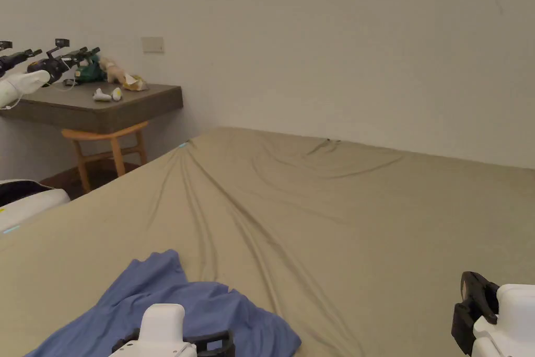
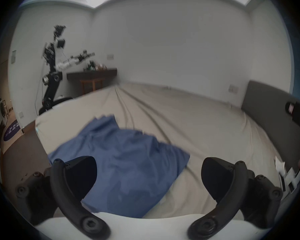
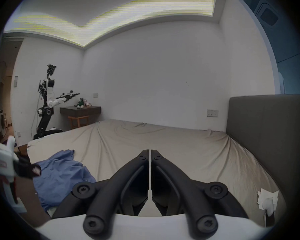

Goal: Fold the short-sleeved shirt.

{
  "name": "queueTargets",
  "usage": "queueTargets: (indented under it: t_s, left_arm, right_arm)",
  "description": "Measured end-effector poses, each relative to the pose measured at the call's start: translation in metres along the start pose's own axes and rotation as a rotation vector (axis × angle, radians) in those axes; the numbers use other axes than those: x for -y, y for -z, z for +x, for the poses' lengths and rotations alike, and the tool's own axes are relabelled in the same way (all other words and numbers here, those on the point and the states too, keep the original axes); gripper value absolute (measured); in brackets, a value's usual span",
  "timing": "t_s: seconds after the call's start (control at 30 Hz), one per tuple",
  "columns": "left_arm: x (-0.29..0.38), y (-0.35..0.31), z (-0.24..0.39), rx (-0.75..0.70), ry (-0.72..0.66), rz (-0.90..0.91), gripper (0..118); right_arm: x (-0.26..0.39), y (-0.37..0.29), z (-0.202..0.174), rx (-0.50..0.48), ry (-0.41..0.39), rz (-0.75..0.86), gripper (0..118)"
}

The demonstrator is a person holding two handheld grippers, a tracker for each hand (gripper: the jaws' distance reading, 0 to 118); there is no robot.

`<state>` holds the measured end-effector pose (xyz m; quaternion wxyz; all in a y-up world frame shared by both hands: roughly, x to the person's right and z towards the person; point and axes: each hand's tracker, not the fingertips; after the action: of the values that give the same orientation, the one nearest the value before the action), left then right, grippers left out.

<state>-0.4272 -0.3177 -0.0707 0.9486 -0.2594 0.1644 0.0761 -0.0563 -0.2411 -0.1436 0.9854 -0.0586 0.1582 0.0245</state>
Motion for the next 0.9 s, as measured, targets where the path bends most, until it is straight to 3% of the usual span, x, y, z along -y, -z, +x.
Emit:
queueTargets:
  t_s: [0.3,0.43,0.47,0.5,0.53,0.6,0.7,0.9]
  left_arm:
    - [0.07,0.094,0.028,0.001,0.062,-0.328,116]
    - [0.074,0.11,0.021,-0.071,0.026,-0.342,79]
    - [0.068,0.107,0.016,-0.05,0.024,-0.321,64]
    - [0.064,0.107,0.013,-0.034,-0.003,-0.348,39]
    - [0.059,0.108,0.008,-0.041,-0.017,-0.342,4]
    - [0.051,0.107,-0.01,-0.078,-0.101,-0.303,4]
    - [0.043,0.11,-0.039,-0.005,-0.32,-0.312,4]
    - [0.005,0.075,-0.051,0.07,-0.437,-0.121,4]
  right_arm:
    - [0.044,0.039,0.02,0.068,-0.015,-0.154,4]
    - [0.054,0.051,0.025,0.082,-0.014,-0.193,4]
    - [0.056,0.052,0.026,0.085,-0.012,-0.199,4]
    - [0.057,0.055,0.026,0.086,-0.009,-0.203,4]
    - [0.058,0.056,0.027,0.087,-0.006,-0.206,4]
    - [0.058,0.058,0.025,0.088,0.001,-0.208,4]
    - [0.055,0.055,0.024,0.084,0.019,-0.196,4]
    - [0.04,0.036,0.027,0.084,0.019,-0.136,4]
